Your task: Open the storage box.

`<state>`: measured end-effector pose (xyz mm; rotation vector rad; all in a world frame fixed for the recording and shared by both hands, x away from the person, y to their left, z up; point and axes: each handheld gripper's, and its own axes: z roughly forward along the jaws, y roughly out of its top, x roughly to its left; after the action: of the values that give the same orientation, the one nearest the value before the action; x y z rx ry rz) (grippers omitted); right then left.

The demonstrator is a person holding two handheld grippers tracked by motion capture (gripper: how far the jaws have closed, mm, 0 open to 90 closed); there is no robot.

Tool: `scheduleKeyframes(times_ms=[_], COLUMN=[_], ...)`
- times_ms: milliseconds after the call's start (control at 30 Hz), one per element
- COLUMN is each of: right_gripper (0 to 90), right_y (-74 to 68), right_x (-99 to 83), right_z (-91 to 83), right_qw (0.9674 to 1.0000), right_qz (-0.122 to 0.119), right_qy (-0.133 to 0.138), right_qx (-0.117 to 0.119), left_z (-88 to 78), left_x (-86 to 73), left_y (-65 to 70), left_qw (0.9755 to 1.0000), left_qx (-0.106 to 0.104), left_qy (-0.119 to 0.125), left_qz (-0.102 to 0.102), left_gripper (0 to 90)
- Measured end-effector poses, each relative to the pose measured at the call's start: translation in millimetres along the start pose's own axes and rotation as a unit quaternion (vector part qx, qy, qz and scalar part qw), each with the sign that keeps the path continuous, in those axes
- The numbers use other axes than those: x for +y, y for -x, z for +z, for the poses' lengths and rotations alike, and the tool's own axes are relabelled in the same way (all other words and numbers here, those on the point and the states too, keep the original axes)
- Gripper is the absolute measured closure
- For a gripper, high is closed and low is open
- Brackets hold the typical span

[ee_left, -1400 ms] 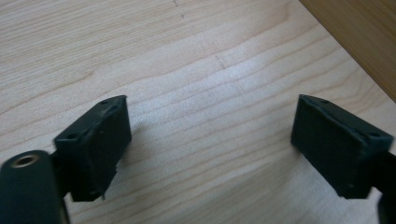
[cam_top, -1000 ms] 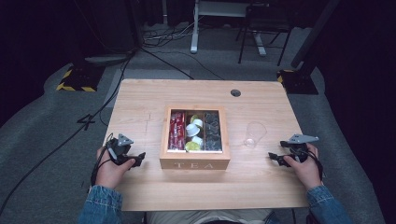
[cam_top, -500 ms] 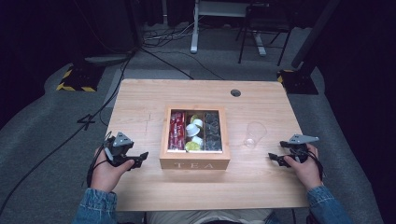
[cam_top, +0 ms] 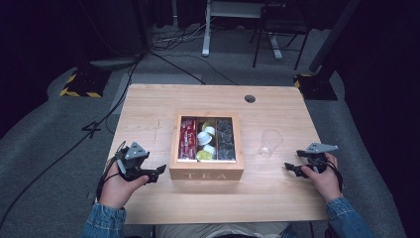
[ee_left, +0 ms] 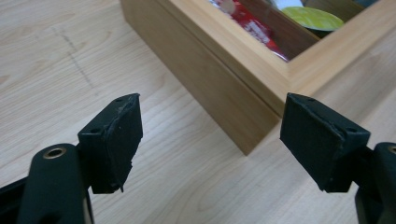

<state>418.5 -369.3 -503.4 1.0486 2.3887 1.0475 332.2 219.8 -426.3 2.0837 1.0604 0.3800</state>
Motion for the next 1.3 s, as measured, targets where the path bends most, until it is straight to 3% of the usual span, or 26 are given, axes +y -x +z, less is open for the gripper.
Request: scheduleKeyframes(times_ms=[100, 267, 433, 533, 633, 667, 800, 1300], right_gripper=[16.7, 16.7, 16.7, 16.7, 16.7, 16.6, 16.6, 16.6], right_y=[0.0, -0.2, -0.2, -0.1, -0.1, -0.1, -0.3, -0.5], right_x=[-0.1, -0.1, -0.1, -0.1, -0.1, -0.1, -0.1, 0.0], right_z=[0.0, 0.0, 0.0, 0.0, 0.0, 0.0, 0.0, 0.0], right_qw=[1.0000, 1.0000, 1.0000, 1.0000, 1.0000, 1.0000, 1.0000, 1.0000], right_qz=[-0.001, 0.000, 0.000, -0.001, 0.000, -0.001, -0.001, -0.002], right_qy=[0.000, 0.001, 0.001, 0.000, 0.001, 0.000, 0.001, 0.001], right_qx=[0.002, 0.002, 0.002, 0.002, 0.002, 0.002, 0.003, 0.006], left_z=[6.4, 13.2, 23.6, 28.0, 28.5, 28.2, 28.1, 21.1], left_x=[1.0, 1.7, -3.1, -5.8, -6.5, -6.4, -6.0, -1.2], left_y=[16.1, 26.2, 27.5, 26.3, 25.2, 25.1, 26.7, 29.0], left_qw=[0.9996, 0.9992, 0.9995, 0.9997, 0.9995, 0.9994, 0.9989, 0.9989], left_qx=[-0.024, -0.034, -0.030, -0.018, -0.024, -0.030, -0.042, -0.030], left_qy=[0.010, 0.010, -0.004, -0.017, -0.019, -0.019, -0.019, -0.022], left_qz=[0.012, 0.017, 0.011, 0.007, 0.000, 0.003, 0.008, 0.028], left_gripper=[23.5, 23.8, 26.1, 33.8, 39.9, 46.3, 52.5, 62.6])
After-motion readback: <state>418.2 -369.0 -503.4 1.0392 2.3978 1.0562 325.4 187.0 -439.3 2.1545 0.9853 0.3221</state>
